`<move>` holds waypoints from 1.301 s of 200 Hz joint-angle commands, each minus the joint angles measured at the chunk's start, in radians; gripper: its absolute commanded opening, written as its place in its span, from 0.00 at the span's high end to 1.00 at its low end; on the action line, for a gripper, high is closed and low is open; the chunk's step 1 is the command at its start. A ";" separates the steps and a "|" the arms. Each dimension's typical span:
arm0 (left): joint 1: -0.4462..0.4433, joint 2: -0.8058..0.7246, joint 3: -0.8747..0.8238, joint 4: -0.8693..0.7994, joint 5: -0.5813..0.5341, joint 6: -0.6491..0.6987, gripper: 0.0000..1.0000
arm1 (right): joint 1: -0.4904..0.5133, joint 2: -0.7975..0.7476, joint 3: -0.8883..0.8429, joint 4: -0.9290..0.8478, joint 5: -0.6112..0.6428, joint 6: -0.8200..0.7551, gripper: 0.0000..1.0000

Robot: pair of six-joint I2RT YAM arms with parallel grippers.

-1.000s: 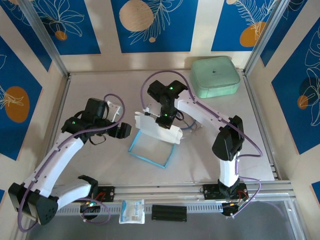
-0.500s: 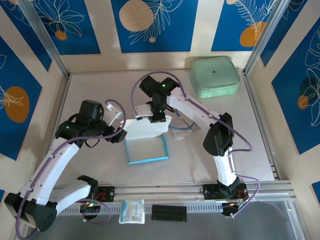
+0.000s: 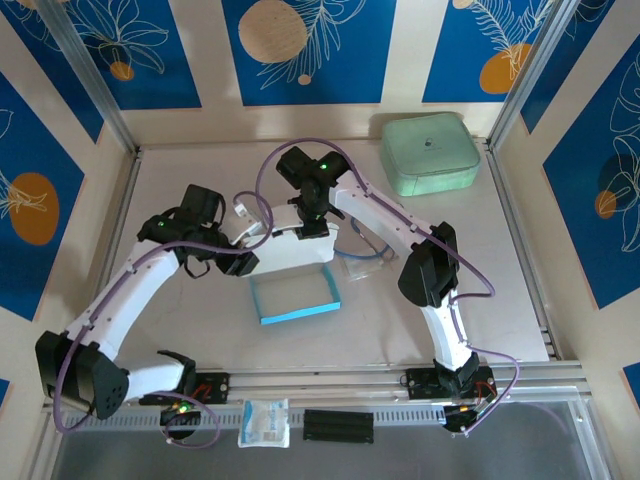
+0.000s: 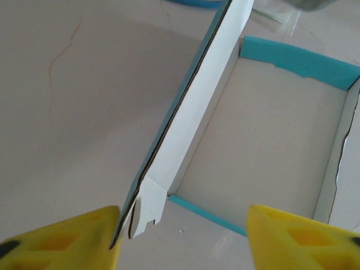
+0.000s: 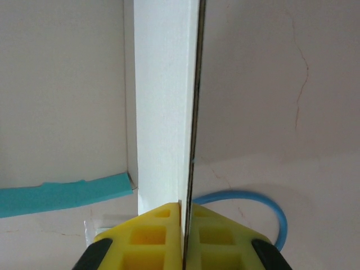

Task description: Fold the paper box

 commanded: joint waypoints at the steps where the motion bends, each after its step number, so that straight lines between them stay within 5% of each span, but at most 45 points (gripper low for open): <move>1: 0.010 0.002 0.028 -0.012 0.013 -0.016 0.49 | 0.009 0.013 -0.011 0.008 0.040 -0.011 1.00; 107: 0.006 0.001 -0.089 0.176 -0.132 -0.309 0.91 | 0.026 0.015 0.027 0.103 0.126 0.134 1.00; 138: -0.005 -0.019 -0.141 0.270 -0.256 -0.402 0.92 | 0.037 0.005 0.027 0.120 0.105 0.229 0.99; 183: -0.022 -0.019 -0.196 0.349 -0.244 -0.376 0.91 | 0.016 -0.060 -0.056 0.134 -0.011 0.313 0.56; 189: -0.023 -0.020 -0.198 0.348 -0.235 -0.357 0.91 | 0.008 -0.079 -0.081 0.141 -0.023 0.321 0.32; 194: -0.023 -0.022 -0.202 0.347 -0.228 -0.341 0.90 | 0.001 -0.096 -0.103 0.153 -0.031 0.324 0.23; 260: -0.024 -0.067 -0.225 0.370 -0.191 -0.269 0.90 | -0.165 -0.247 -0.329 0.239 -0.175 0.382 0.13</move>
